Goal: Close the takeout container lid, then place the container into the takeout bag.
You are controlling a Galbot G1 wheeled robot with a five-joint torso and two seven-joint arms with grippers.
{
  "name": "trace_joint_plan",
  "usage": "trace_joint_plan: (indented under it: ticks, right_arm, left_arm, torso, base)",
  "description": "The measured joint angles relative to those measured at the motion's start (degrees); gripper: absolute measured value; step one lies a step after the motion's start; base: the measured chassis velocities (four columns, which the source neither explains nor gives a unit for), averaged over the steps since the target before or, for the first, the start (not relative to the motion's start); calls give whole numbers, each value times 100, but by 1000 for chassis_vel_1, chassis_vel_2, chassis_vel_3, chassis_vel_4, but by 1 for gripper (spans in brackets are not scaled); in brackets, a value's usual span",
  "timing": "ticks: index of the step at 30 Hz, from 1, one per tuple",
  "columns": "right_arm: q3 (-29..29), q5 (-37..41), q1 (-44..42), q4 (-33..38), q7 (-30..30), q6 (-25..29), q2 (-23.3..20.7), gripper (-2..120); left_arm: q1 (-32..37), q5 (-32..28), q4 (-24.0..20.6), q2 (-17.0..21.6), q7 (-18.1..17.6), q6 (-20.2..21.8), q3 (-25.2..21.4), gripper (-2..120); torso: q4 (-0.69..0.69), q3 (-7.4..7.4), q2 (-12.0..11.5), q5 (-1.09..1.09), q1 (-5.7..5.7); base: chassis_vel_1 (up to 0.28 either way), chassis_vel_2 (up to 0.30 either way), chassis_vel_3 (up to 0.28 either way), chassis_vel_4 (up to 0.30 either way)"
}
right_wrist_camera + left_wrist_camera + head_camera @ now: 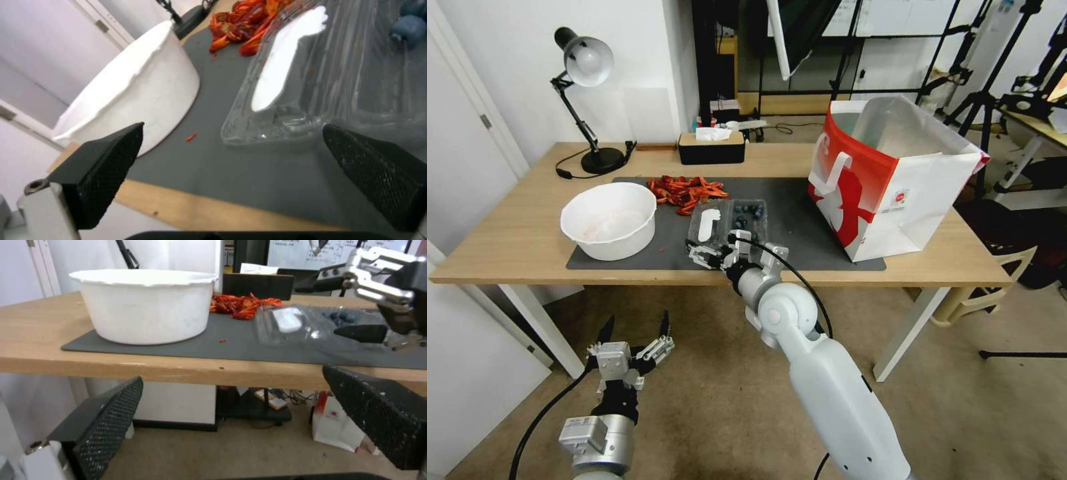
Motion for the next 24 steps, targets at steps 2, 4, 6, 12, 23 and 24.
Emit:
trace_joint_plan:
  ticks: [2, 4, 6, 12, 23, 24]
  right_arm:
    - [-10, 59, -80, 168, 42, -29, -22, 100]
    - [-16, 59, -105, 208, 66, -34, -26, 100]
    - [-20, 56, -163, 291, 71, -37, -42, 100]
    - [40, -248, -442, 718, -166, 162, -219, 100]
    - [786, -2543, -1754, 1790, -865, 1253, -921, 100]
    - [887, -2824, -1976, 1902, -894, 1399, -990, 100]
  left_arm:
    - [12, 27, -8, -8, -8, -4, 3, 100]
    - [16, 34, -10, -12, -9, -4, 5, 100]
    - [32, 51, -28, -26, -12, -6, 16, 100]
    - [111, 75, -69, -53, -13, -52, 19, 100]
    - [294, 97, -231, -81, 6, -167, 50, 100]
    - [315, 102, -237, -82, 12, -187, 64, 100]
  torso:
    - [0, 0, 1, 0, 0]
    - [0, 0, 1, 0, 0]
    - [0, 0, 1, 0, 0]
    - [1, 0, 1, 0, 0]
    - [0, 1, 1, 1, 0]
    - [0, 0, 1, 2, 0]
  base:
    - [0, 0, 0, 0]
    - [0, 0, 0, 0]
    - [0, 0, 0, 0]
    - [0, 0, 0, 0]
    - [0, 0, 0, 0]
    - [0, 0, 0, 0]
